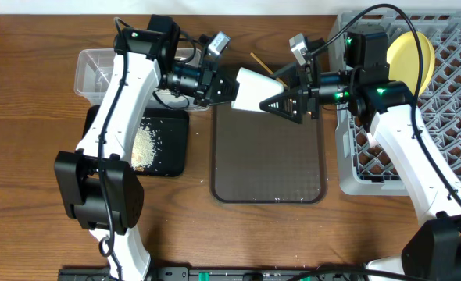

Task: Sort waste into correct bins and load items into the dishwasher rack
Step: 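Lift the cup with the left gripper and hand it to the right gripper, then carry the white cup with the right gripper into the rack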

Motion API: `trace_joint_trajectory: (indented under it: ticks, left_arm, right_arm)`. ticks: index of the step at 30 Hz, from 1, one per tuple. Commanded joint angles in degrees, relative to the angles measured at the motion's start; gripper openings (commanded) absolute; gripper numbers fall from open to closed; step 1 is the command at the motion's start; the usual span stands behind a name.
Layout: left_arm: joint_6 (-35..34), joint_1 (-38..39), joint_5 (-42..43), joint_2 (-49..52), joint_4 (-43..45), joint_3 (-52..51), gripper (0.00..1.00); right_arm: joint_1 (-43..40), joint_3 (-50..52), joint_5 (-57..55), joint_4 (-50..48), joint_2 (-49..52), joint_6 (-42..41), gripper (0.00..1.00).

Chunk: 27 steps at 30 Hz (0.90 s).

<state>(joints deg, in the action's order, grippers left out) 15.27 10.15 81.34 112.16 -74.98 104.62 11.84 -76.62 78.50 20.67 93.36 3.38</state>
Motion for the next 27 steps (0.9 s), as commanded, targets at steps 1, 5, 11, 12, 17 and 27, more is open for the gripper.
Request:
trace_joint_trajectory:
  ticks: [1,5,11,12,17,27]
  left_arm:
    - [1.66,-0.04,2.03,0.04,-0.24,-0.17,0.06]
    - [1.66,-0.04,2.01,0.04,-0.22,-0.17,0.06]
    - [1.66,-0.04,2.01,0.04,-0.22,-0.17,0.13]
    - [1.66,-0.04,1.99,0.04,-0.2,-0.17,0.16]
    - [1.66,-0.11,1.53,0.04,0.0,-0.17,0.29]
    - [1.64,-2.08,-15.67,0.04,2.38,-0.15,0.43]
  right_arm:
    - [0.37,0.28,1.31,-0.13,0.31,0.48,0.73]
    - [0.37,0.28,1.31,-0.11,0.31,0.48,0.64]
    - [0.42,0.28,1.31,-0.13,0.31,0.5,0.54]
    - [0.42,0.28,1.29,-0.13,0.31,0.5,0.53]
    - [-0.39,0.28,0.59,-0.11,0.31,0.17,0.51]
    - [-8.17,0.28,-26.88,13.64,-2.27,-7.1,0.52]
